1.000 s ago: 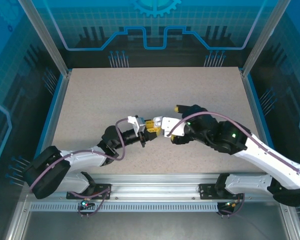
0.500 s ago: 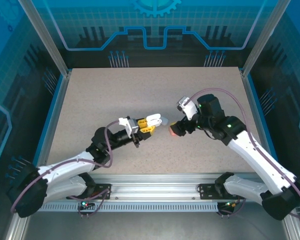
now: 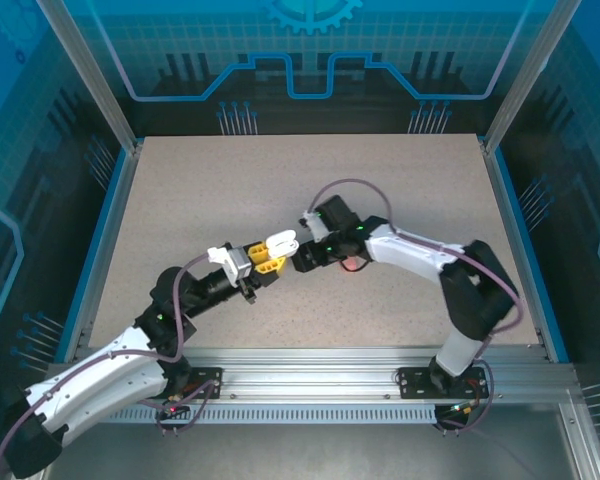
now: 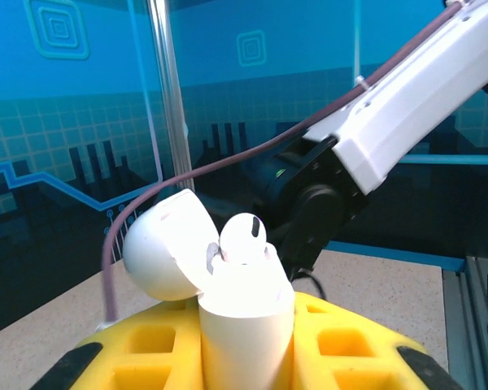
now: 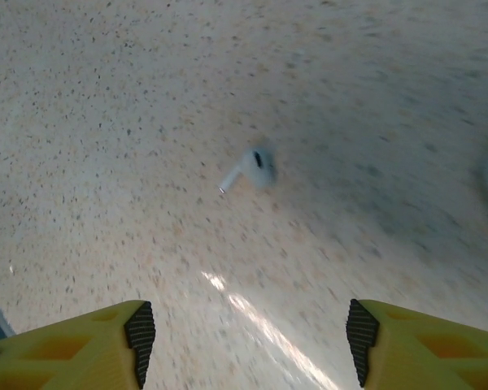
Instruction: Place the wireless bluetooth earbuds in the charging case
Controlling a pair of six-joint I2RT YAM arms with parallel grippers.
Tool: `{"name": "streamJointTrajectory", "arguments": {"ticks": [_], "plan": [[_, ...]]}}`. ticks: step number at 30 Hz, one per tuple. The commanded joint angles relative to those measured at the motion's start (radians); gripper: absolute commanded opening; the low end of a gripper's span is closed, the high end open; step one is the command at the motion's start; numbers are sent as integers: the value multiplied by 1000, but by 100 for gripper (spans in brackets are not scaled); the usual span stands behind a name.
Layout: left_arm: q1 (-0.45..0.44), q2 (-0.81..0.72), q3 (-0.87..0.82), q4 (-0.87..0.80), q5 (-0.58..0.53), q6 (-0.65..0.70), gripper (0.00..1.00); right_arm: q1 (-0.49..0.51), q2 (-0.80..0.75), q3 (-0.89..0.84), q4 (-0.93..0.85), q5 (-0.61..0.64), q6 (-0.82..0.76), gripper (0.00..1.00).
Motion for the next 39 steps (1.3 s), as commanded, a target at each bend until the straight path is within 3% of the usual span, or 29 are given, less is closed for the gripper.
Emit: {"name": "streamJointTrajectory", "arguments": {"ticks": [1, 6, 15, 39], "plan": [[-4, -25, 2, -51, -31, 20, 0, 39, 92, 97, 33, 13, -9, 64], [-4, -28, 2, -54, -30, 18, 0, 54, 221, 203, 11, 49, -45, 56], [-5, -27, -4, -54, -33, 19, 0, 77, 342, 300, -43, 90, -78, 51], [-4, -1, 2, -52, -35, 24, 0, 81, 373, 308, -97, 5, -69, 39]]}}
